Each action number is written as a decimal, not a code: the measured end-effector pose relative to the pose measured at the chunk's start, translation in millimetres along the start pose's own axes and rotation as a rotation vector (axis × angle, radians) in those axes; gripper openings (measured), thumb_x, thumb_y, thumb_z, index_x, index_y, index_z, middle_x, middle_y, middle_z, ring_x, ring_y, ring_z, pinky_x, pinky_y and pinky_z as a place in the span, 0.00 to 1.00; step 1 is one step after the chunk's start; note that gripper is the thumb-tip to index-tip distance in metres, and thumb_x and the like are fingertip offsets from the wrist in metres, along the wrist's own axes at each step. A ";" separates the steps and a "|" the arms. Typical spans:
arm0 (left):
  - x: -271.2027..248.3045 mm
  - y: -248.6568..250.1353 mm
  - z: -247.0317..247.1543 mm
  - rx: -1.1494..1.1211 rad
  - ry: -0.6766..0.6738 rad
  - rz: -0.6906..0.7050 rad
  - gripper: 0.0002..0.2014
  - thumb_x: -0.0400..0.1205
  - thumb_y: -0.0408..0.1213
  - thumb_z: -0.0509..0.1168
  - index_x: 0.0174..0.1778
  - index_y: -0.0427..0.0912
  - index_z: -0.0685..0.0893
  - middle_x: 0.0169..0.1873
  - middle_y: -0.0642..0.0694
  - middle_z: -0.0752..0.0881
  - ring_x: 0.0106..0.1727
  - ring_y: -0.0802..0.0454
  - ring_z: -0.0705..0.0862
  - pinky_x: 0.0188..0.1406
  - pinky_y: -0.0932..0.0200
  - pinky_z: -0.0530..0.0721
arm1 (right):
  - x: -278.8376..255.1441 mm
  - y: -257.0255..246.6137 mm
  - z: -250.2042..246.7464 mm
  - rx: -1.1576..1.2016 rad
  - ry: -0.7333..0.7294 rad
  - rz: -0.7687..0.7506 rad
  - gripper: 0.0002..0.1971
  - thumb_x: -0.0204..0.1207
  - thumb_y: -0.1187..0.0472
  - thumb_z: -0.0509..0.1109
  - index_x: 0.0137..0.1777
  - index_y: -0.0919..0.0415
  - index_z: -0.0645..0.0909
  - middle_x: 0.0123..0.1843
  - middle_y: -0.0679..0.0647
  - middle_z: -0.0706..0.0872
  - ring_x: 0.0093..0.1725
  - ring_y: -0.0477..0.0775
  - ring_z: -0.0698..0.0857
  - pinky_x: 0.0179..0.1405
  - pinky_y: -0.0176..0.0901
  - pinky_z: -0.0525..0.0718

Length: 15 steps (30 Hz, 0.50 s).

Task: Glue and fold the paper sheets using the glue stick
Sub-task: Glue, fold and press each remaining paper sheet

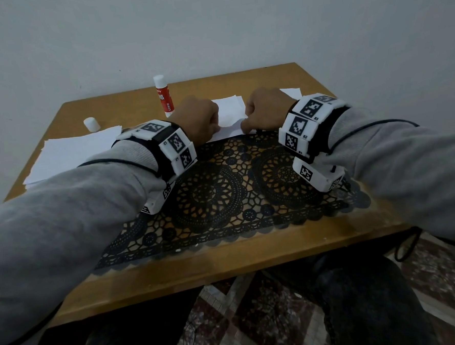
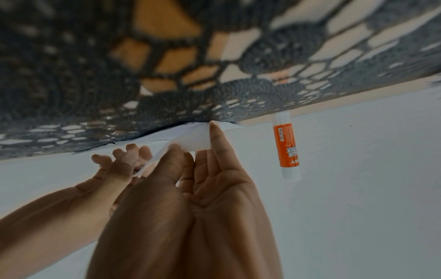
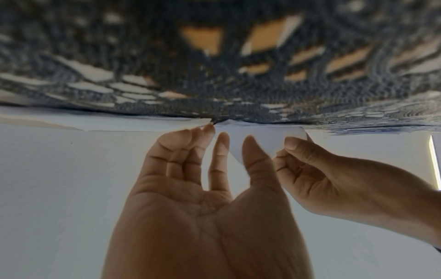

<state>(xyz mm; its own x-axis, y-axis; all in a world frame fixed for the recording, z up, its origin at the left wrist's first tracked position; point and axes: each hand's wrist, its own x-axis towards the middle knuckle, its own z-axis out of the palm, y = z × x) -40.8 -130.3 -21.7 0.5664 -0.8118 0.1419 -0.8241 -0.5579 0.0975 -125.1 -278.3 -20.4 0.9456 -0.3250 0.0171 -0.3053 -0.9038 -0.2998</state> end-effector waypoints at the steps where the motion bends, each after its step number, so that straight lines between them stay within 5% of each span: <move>1: 1.0 0.3 0.7 0.005 -0.001 -0.006 0.09 0.82 0.40 0.67 0.49 0.37 0.84 0.49 0.40 0.85 0.48 0.47 0.78 0.45 0.56 0.73 | -1.5 -0.9 0.3 0.006 -0.027 0.002 0.18 0.69 0.51 0.77 0.33 0.66 0.80 0.32 0.58 0.82 0.38 0.59 0.83 0.33 0.44 0.76; 7: 1.2 0.9 1.8 0.047 0.001 0.002 0.08 0.82 0.39 0.66 0.50 0.38 0.82 0.51 0.39 0.84 0.53 0.41 0.80 0.50 0.51 0.77 | -2.3 -2.2 1.7 0.022 -0.029 0.028 0.29 0.72 0.37 0.71 0.28 0.58 0.65 0.27 0.52 0.68 0.27 0.52 0.69 0.28 0.44 0.63; 12: 1.3 -1.8 2.6 0.004 0.003 0.001 0.02 0.83 0.34 0.64 0.48 0.40 0.78 0.50 0.37 0.84 0.51 0.41 0.79 0.47 0.50 0.77 | 1.8 0.4 1.1 0.031 -0.017 0.045 0.20 0.77 0.50 0.71 0.31 0.62 0.71 0.31 0.56 0.76 0.34 0.55 0.76 0.29 0.42 0.69; 15: 1.1 -3.4 1.3 -0.052 0.026 -0.022 0.01 0.82 0.31 0.63 0.47 0.40 0.77 0.48 0.38 0.84 0.45 0.46 0.77 0.42 0.54 0.72 | 3.0 0.0 1.8 0.023 -0.017 0.050 0.14 0.76 0.57 0.73 0.34 0.66 0.78 0.42 0.63 0.85 0.44 0.60 0.85 0.40 0.44 0.78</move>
<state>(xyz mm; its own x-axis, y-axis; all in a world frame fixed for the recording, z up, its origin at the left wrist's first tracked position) -37.4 -129.6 -23.2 0.5846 -0.7943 0.1651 -0.8109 -0.5652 0.1518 -122.0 -278.8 -22.1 0.9311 -0.3644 -0.0141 -0.3493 -0.8801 -0.3215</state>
